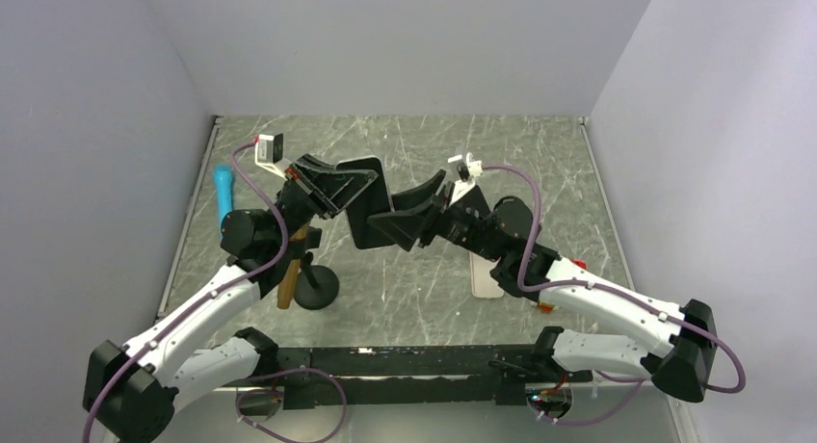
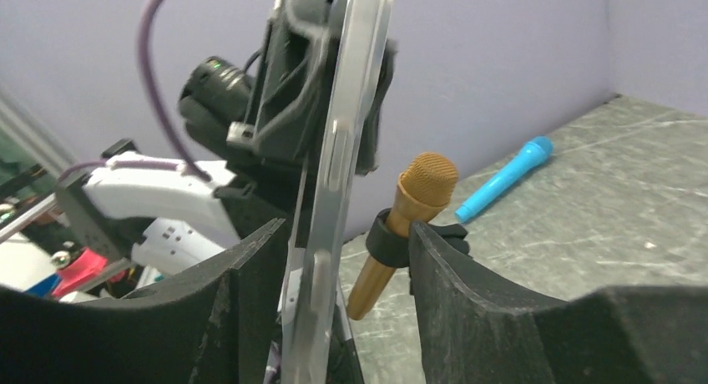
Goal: Take the phone out of the phone case
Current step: Remove the phone case from the phone.
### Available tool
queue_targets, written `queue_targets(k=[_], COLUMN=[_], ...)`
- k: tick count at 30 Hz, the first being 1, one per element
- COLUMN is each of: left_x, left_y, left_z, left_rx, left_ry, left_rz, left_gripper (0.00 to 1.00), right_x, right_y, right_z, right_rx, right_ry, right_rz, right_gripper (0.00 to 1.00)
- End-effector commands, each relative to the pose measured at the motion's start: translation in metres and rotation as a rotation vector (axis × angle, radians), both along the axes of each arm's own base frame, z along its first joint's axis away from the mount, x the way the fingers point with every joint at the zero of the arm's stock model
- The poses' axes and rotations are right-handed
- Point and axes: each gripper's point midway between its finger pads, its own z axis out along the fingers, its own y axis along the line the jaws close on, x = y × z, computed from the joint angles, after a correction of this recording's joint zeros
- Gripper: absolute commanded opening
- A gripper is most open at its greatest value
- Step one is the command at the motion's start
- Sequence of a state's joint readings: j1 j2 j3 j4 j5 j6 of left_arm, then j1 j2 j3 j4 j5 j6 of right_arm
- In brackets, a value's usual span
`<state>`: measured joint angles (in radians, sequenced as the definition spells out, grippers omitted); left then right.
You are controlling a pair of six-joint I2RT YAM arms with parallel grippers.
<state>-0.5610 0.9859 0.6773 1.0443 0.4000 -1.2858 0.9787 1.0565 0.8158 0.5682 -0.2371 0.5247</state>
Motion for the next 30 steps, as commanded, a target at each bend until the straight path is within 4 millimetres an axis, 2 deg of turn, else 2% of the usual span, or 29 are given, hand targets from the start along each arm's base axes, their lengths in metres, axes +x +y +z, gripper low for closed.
queue_targets(k=[1, 5, 9, 10, 12, 15, 17, 18, 21, 24, 30], left_x=[-0.007, -0.009, -0.013, -0.014, -0.016, -0.02, -0.022, -0.023, -0.029, -0.037, -0.045], left_y=[-0.002, -0.004, -0.005, -0.005, -0.006, -0.005, -0.005, -0.005, -0.003, -0.003, -0.009], left_z=[0.005, 0.003, 0.007, 0.007, 0.007, 0.007, 0.003, 0.001, -0.006, -0.014, -0.04], left_rx=[0.147, 0.143, 0.135, 0.136, 0.149, 0.186, 0.231, 0.251, 0.323, 0.418, 0.662], left_ry=[-0.105, -0.111, -0.127, -0.129, -0.133, -0.149, -0.137, -0.13, -0.114, -0.106, -0.083], left_rz=[0.083, 0.067, 0.047, 0.044, 0.032, 0.038, 0.035, 0.031, -0.005, -0.054, -0.175], left_gripper=[0.0, 0.0, 0.0, 0.0, 0.0, 0.0, 0.02, 0.08, 0.36, 0.56, 0.76], right_x=[0.018, 0.021, 0.009, 0.007, 0.005, 0.008, 0.013, 0.015, 0.013, 0.009, -0.001], right_y=[-0.005, 0.006, 0.015, 0.016, 0.014, 0.008, 0.001, -0.003, -0.012, -0.019, -0.025], right_z=[0.015, 0.022, 0.033, 0.034, 0.038, 0.034, 0.031, 0.03, 0.028, 0.029, 0.031], right_rx=[-0.097, -0.168, -0.145, -0.138, -0.116, -0.105, -0.105, -0.105, -0.112, -0.127, -0.195], right_ry=[0.022, 0.006, -0.006, -0.003, 0.011, 0.048, 0.062, 0.063, 0.059, 0.042, 0.012], right_rz=[-0.104, -0.078, 0.039, 0.061, 0.109, 0.166, 0.166, 0.167, 0.204, 0.24, 0.343], right_gripper=[0.59, 0.59, 0.52, 0.45, 0.24, 0.01, 0.0, 0.0, 0.0, 0.0, 0.0])
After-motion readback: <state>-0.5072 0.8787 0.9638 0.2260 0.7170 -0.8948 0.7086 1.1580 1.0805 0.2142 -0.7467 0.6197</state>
